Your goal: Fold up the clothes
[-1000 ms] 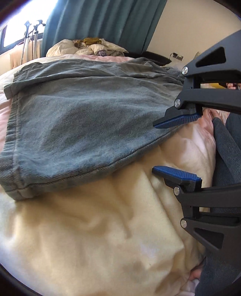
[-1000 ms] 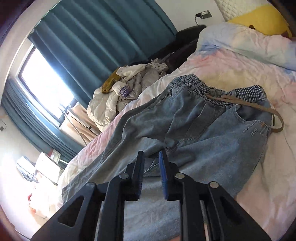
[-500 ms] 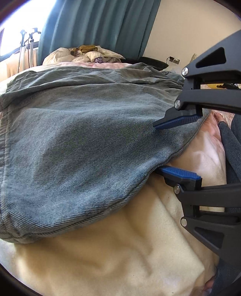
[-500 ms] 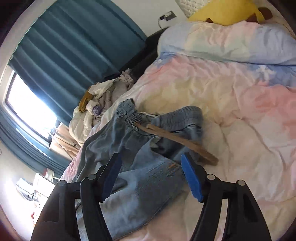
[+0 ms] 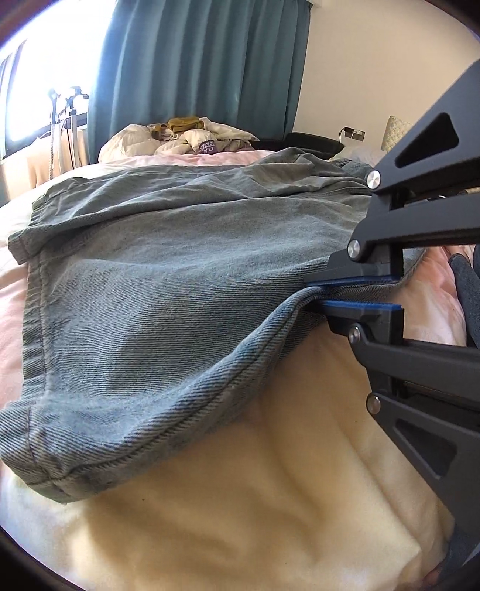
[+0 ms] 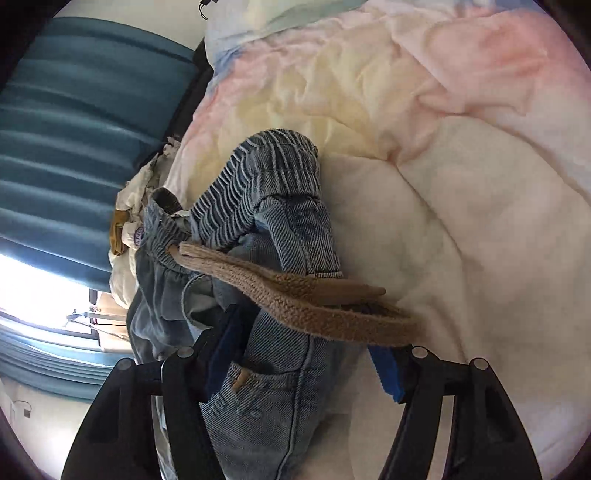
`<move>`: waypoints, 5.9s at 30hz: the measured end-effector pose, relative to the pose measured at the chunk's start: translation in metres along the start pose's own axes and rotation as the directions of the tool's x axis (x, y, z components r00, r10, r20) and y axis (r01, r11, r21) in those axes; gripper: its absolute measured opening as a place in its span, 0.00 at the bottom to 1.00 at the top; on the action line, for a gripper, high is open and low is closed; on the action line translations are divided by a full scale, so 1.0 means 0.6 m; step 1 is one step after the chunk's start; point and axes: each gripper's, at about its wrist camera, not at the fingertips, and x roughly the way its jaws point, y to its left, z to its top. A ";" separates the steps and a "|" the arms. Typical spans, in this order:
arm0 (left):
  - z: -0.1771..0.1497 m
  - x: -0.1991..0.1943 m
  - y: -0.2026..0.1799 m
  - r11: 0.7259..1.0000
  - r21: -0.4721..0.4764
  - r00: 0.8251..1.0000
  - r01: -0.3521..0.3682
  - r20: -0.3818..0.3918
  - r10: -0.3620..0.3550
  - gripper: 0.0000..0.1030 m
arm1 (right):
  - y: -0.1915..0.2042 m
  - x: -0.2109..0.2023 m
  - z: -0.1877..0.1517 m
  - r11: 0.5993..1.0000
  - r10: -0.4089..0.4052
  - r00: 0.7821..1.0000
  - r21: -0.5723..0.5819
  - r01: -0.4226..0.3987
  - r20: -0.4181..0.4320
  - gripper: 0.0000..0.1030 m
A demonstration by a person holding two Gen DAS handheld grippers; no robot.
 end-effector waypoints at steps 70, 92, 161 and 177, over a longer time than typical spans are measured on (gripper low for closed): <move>0.296 0.111 -0.382 0.883 0.443 0.957 -0.156 0.290 0.024 0.49 | 0.548 0.241 0.095 0.828 0.019 0.979 -0.552 0.098 0.202 0.35; 0.264 0.176 -0.153 0.999 0.038 0.999 0.015 0.036 -0.016 0.49 | 0.329 0.233 0.031 0.972 0.089 0.990 -0.207 -0.111 -0.111 0.74; -0.054 -0.014 -0.247 0.753 0.600 0.949 -0.271 0.297 0.105 0.42 | 0.052 0.093 -0.039 0.790 0.552 0.831 0.361 -0.495 -0.066 0.76; -0.049 0.189 -0.259 0.708 0.666 0.972 -0.234 0.150 0.180 0.42 | 0.147 0.124 0.042 0.958 0.268 0.963 0.104 -0.266 -0.009 0.28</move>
